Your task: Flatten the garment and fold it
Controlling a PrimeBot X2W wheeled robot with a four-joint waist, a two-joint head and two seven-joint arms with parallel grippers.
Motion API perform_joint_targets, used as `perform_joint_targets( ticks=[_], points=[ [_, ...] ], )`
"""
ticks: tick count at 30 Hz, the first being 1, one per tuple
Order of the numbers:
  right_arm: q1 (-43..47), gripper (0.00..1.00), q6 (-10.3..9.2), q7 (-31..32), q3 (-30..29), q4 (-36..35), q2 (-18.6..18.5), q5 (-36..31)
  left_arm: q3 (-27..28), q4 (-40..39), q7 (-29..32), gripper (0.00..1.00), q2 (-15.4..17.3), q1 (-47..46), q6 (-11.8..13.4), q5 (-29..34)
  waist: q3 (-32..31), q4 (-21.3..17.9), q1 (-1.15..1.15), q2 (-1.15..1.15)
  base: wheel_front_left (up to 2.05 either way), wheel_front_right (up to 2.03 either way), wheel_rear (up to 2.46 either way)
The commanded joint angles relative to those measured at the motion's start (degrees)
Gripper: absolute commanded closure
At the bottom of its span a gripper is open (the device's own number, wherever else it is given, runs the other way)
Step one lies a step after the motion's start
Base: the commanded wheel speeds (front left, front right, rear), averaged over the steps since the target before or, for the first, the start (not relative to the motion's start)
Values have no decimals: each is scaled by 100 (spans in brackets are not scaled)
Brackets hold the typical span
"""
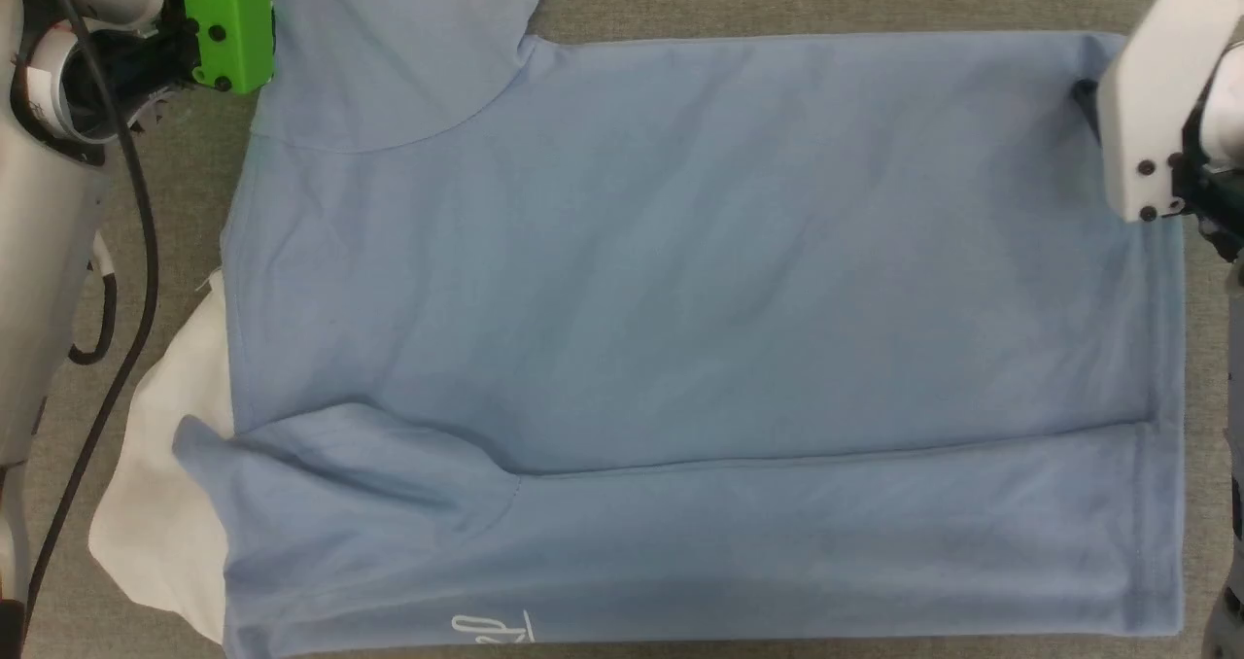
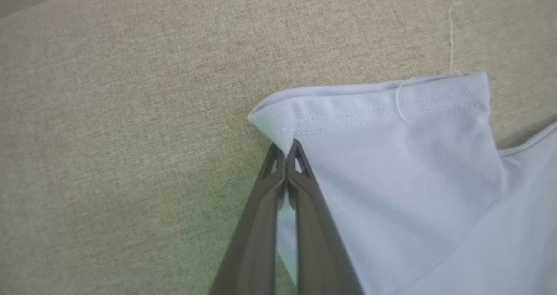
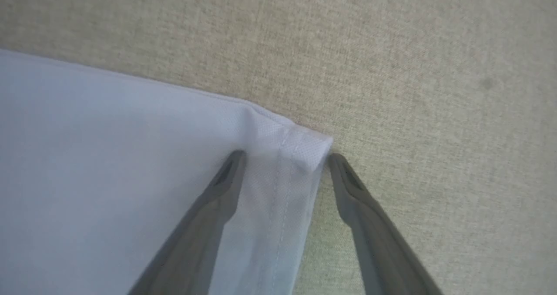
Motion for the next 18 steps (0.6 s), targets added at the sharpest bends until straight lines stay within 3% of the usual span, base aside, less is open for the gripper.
perform_joint_targets(
  ticks=[1, 2, 3, 9, 18],
  points=[
    [118, 67, -8, 129, -13, 141, 119, -1, 21, -49, -31, 100, 55, 27, -3, -62, 29, 31, 0, 22, 0, 0, 0],
    [129, 98, -8, 128, -32, 118, 131, -4, 28, -70, -37, 100, 58, 35, -4, -76, 31, 33, 0, 22, 0, 0, 0],
    [140, 100, -8, 114, -91, 97, 160, -3, 34, -97, -60, 100, 67, 45, -9, -79, 27, 33, 0, 22, 0, 0, 0],
    [141, 100, -8, -248, -250, -17, 201, 42, 114, -135, -271, 100, 79, 169, -46, -179, -230, 0, 0, 22, 0, 0, 0],
    [683, 100, -8, -1282, -452, 52, -25, 566, 231, -382, -803, 100, 0, 828, -143, -525, -1455, 74, 0, 22, 0, 0, 0]
  ],
)
